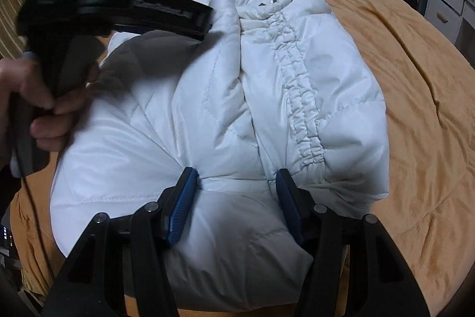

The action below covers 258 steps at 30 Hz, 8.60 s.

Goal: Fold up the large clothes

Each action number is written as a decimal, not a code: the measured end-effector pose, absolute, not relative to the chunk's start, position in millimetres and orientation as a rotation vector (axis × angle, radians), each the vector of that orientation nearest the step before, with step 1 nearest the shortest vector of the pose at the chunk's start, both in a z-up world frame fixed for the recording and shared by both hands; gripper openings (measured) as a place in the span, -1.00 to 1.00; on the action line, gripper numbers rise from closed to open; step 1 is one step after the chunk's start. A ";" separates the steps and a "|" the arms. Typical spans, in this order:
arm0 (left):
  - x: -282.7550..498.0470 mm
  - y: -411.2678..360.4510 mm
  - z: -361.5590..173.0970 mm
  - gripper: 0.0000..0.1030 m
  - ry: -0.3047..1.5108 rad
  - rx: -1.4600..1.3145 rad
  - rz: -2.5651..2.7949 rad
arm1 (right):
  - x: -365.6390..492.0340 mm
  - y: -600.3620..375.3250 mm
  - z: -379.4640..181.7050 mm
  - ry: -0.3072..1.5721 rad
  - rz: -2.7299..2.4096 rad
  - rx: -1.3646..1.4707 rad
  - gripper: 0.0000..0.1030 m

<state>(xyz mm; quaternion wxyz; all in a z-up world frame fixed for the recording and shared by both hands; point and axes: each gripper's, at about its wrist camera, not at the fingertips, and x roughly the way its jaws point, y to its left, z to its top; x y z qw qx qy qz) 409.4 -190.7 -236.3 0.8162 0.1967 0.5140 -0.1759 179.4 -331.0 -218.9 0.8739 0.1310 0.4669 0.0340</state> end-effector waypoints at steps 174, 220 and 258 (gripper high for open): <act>160.8 133.1 -231.8 1.00 1.165 -0.057 -0.380 | 241.7 -165.1 -122.0 0.983 0.276 -0.069 -0.84; 175.1 163.8 -210.5 0.99 1.102 -0.136 -0.166 | 231.9 -159.5 -146.2 1.203 0.238 -0.033 -0.47; 93.1 134.7 -12.1 0.99 1.186 -0.322 0.100 | 81.7 -172.6 -51.7 1.352 0.080 -0.017 1.00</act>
